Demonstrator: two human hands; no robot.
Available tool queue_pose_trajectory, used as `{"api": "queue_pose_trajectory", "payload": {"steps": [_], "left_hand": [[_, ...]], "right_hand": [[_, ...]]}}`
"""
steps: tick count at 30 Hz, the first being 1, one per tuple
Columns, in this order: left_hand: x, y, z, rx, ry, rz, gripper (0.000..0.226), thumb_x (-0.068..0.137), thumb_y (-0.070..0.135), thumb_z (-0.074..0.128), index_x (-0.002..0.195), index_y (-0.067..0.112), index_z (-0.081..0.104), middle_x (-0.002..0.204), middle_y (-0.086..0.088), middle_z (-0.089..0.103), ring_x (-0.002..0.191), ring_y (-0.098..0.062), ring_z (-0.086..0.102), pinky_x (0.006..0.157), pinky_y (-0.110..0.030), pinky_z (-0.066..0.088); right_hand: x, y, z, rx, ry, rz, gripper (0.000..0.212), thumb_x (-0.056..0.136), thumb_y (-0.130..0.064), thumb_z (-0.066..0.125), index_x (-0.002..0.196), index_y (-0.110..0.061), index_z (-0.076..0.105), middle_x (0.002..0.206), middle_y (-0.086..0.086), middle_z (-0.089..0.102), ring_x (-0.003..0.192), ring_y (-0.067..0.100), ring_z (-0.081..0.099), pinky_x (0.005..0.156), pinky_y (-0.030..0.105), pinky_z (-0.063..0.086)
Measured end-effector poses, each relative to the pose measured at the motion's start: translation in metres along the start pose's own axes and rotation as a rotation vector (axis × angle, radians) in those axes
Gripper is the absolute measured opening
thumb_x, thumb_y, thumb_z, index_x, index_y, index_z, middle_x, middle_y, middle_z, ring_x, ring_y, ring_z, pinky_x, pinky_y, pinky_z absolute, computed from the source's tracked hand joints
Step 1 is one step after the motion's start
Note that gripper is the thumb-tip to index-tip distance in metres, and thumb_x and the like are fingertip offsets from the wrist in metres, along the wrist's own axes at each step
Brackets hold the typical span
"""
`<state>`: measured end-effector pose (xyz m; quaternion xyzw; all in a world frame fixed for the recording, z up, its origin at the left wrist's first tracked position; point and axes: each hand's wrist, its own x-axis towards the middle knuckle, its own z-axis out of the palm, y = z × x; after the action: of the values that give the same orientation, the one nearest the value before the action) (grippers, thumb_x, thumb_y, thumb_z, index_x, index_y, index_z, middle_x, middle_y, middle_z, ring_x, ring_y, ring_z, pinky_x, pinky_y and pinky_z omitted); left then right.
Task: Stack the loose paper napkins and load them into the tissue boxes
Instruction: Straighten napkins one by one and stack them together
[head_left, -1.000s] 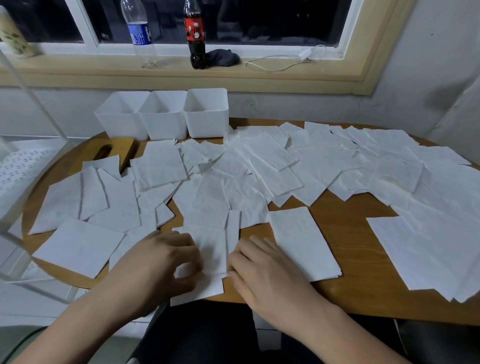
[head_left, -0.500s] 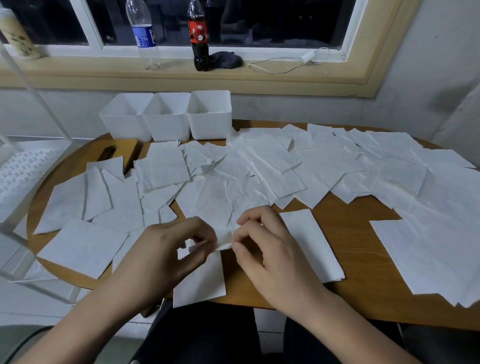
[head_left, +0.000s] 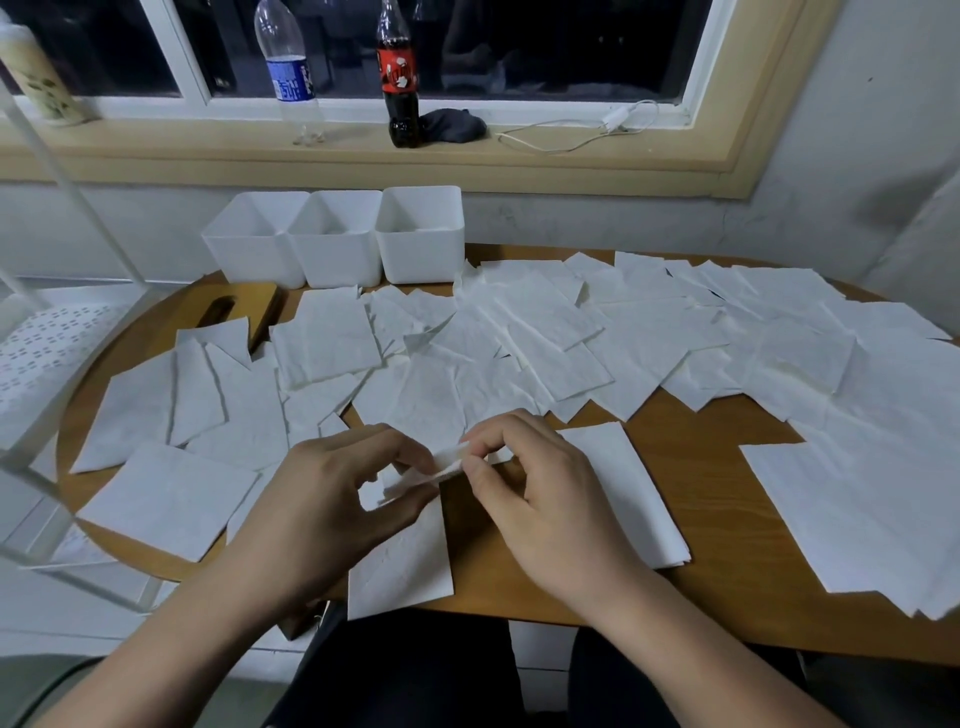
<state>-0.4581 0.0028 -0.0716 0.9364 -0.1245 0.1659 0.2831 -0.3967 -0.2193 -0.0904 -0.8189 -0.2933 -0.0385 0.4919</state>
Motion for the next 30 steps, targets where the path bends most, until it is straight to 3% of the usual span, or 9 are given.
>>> {"api": "queue_pose_trajectory", "payload": {"steps": [5,8,11,15,19,22,26,30], "left_hand": [[0.015,0.016,-0.013,-0.130,0.107,-0.055,0.007,0.090,0.040,0.080,0.092,0.034,0.078,0.090,0.022,0.076,0.084,-0.004,0.070,0.072,-0.013,0.050],[0.030,0.026,-0.025,-0.307,0.120,-0.121,0.010,0.093,0.041,0.081,0.092,0.032,0.080,0.097,0.010,0.080,0.087,-0.022,0.073,0.073,-0.048,0.062],[0.045,0.038,-0.035,-0.397,0.124,-0.132,0.005,0.091,0.029,0.083,0.089,0.025,0.081,0.095,0.004,0.080,0.089,-0.025,0.074,0.077,-0.056,0.061],[0.059,0.054,-0.037,-0.461,0.136,-0.129,0.009,0.089,0.032,0.082,0.089,0.023,0.080,0.096,0.004,0.081,0.093,-0.024,0.076,0.079,-0.056,0.063],[0.065,0.061,-0.026,-0.520,0.150,-0.126,0.015,0.091,0.034,0.083,0.091,0.018,0.081,0.097,0.000,0.080,0.095,-0.026,0.076,0.077,-0.050,0.066],[0.067,0.065,-0.020,-0.563,0.151,-0.119,0.014,0.091,0.029,0.083,0.092,0.015,0.080,0.096,-0.002,0.080,0.094,-0.028,0.077,0.076,-0.047,0.065],[0.070,0.069,-0.016,-0.552,0.169,-0.102,0.010,0.089,0.028,0.082,0.091,0.019,0.080,0.095,0.002,0.080,0.093,-0.025,0.077,0.072,-0.031,0.062],[0.073,0.071,-0.015,-0.562,0.186,-0.103,0.011,0.088,0.031,0.082,0.089,0.020,0.079,0.095,0.003,0.080,0.095,-0.024,0.077,0.073,-0.034,0.065]], "right_hand": [[0.008,-0.011,-0.014,0.129,-0.061,0.027,0.009,0.103,-0.035,0.070,0.105,-0.026,0.067,0.128,-0.016,0.066,0.135,0.006,0.056,0.106,0.019,0.042],[0.013,-0.017,-0.028,0.189,-0.060,0.036,0.025,0.097,-0.038,0.077,0.116,-0.026,0.066,0.132,-0.016,0.065,0.134,0.007,0.056,0.105,0.016,0.041],[0.019,-0.019,-0.040,0.202,-0.025,0.069,0.021,0.100,-0.038,0.072,0.118,-0.028,0.069,0.132,-0.023,0.065,0.130,0.003,0.058,0.104,0.020,0.048],[0.017,-0.020,-0.050,0.291,0.030,0.109,0.022,0.106,-0.039,0.064,0.122,-0.027,0.071,0.128,-0.012,0.070,0.124,0.016,0.064,0.091,0.044,0.060],[0.009,-0.023,-0.053,0.434,0.061,0.166,0.023,0.104,-0.045,0.065,0.118,-0.028,0.073,0.121,-0.004,0.075,0.120,0.025,0.067,0.095,0.063,0.057],[0.005,-0.024,-0.054,0.509,0.086,0.193,0.022,0.101,-0.046,0.066,0.113,-0.030,0.075,0.119,-0.002,0.076,0.121,0.029,0.068,0.098,0.067,0.055],[0.003,-0.026,-0.055,0.532,0.099,0.219,0.021,0.100,-0.049,0.069,0.109,-0.031,0.075,0.119,0.000,0.076,0.121,0.028,0.068,0.096,0.068,0.056],[0.002,-0.027,-0.059,0.523,0.153,0.216,0.019,0.102,-0.038,0.070,0.104,-0.019,0.070,0.106,0.006,0.075,0.109,0.028,0.072,0.086,0.065,0.057]]}}
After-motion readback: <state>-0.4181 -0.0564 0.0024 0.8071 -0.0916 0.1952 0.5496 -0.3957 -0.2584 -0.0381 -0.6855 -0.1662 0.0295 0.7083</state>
